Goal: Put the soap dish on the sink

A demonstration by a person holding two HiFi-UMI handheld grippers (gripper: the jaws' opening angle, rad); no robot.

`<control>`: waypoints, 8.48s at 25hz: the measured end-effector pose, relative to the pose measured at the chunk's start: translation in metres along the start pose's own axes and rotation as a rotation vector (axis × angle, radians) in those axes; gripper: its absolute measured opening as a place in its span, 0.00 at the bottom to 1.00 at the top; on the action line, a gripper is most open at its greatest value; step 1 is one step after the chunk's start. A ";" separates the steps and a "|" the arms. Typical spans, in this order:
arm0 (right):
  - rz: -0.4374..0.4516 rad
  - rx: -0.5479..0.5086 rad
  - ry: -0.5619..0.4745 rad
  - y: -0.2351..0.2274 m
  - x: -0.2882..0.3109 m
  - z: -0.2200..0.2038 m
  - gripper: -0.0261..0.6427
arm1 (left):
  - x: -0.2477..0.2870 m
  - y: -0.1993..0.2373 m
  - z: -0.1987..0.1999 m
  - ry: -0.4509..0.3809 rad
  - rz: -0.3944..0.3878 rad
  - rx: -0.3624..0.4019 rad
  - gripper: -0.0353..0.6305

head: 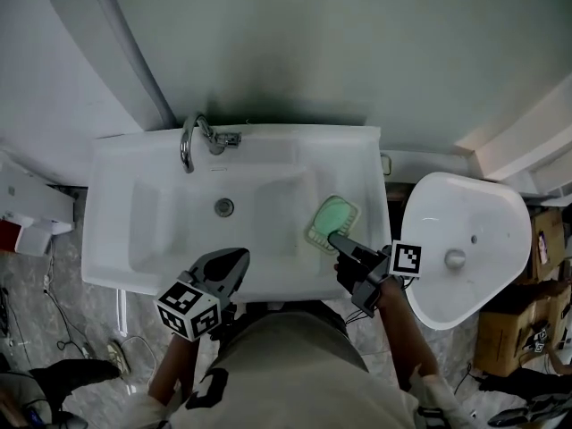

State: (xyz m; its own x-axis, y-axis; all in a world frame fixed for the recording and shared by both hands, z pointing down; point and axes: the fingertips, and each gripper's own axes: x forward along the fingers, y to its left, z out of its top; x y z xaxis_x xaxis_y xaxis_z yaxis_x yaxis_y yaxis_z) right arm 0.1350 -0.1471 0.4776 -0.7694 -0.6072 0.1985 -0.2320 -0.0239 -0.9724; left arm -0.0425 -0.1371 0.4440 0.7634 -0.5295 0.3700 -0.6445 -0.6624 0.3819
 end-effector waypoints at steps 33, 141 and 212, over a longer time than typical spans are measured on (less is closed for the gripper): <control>-0.115 0.053 0.276 -0.160 0.029 0.085 0.15 | 0.062 -0.001 -0.001 0.052 0.084 -0.032 0.08; -0.061 -0.720 0.094 0.072 0.079 -0.047 0.05 | -0.068 0.044 0.017 -0.172 0.103 0.065 0.08; 0.095 -0.611 0.074 0.095 -0.103 -0.230 0.05 | -0.055 -0.158 -0.078 0.034 -0.233 0.133 0.08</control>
State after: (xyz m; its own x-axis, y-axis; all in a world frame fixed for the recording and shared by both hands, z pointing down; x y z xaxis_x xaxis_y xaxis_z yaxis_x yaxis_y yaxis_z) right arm 0.0549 0.0958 0.3934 -0.8373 -0.5275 0.1438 -0.4427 0.4997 -0.7445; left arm 0.0145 0.0380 0.4293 0.8871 -0.3380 0.3144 -0.4387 -0.8292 0.3464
